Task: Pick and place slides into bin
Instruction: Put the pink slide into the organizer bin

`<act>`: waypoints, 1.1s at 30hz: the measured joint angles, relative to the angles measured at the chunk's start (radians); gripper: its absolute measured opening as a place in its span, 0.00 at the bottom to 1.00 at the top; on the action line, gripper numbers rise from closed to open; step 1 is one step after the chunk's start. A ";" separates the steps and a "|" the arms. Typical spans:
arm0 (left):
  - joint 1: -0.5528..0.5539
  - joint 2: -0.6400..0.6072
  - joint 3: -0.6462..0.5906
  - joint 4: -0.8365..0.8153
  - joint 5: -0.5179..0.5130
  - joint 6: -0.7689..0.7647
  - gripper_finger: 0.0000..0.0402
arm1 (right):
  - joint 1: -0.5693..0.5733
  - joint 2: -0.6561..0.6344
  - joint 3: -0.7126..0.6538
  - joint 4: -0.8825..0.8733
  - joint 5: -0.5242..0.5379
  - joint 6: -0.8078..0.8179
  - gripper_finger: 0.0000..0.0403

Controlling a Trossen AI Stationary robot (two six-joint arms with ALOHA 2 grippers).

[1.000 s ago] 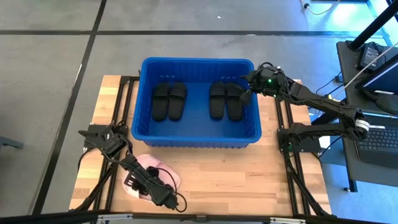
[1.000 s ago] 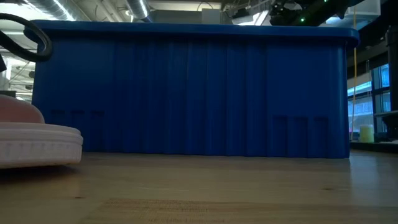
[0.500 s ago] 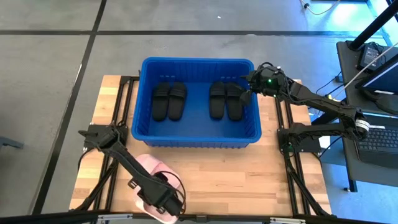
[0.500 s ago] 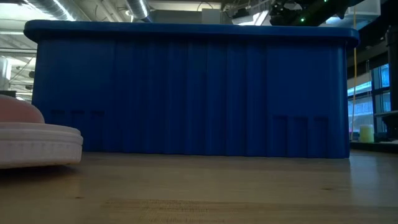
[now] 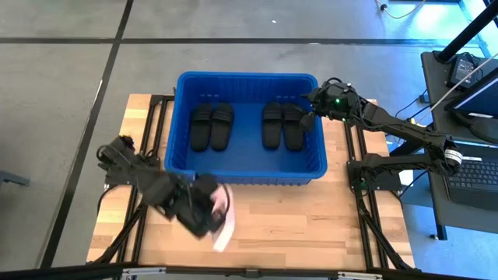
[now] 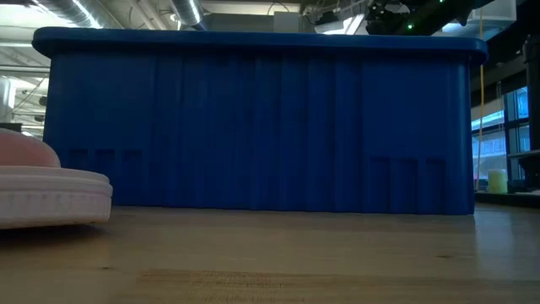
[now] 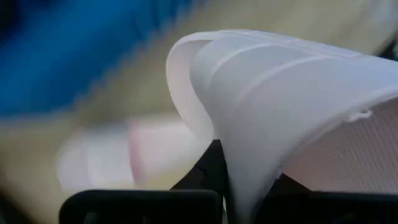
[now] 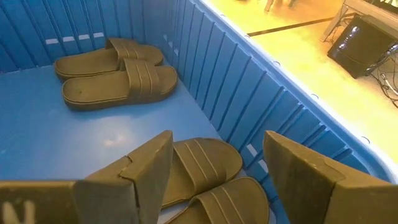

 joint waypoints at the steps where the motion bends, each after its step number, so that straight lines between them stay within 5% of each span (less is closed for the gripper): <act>1: 0.021 -0.017 0.000 -0.001 -0.049 0.047 0.01 | 0.000 0.000 0.000 0.000 0.000 0.000 0.62; 20: 0.548 -0.092 -0.072 -0.001 -0.415 1.232 0.01 | 0.000 0.000 0.000 -0.004 0.002 0.006 0.62; 33: 0.746 -0.304 -0.506 0.050 -0.619 1.228 0.01 | -0.001 0.000 0.000 0.000 0.034 0.006 0.62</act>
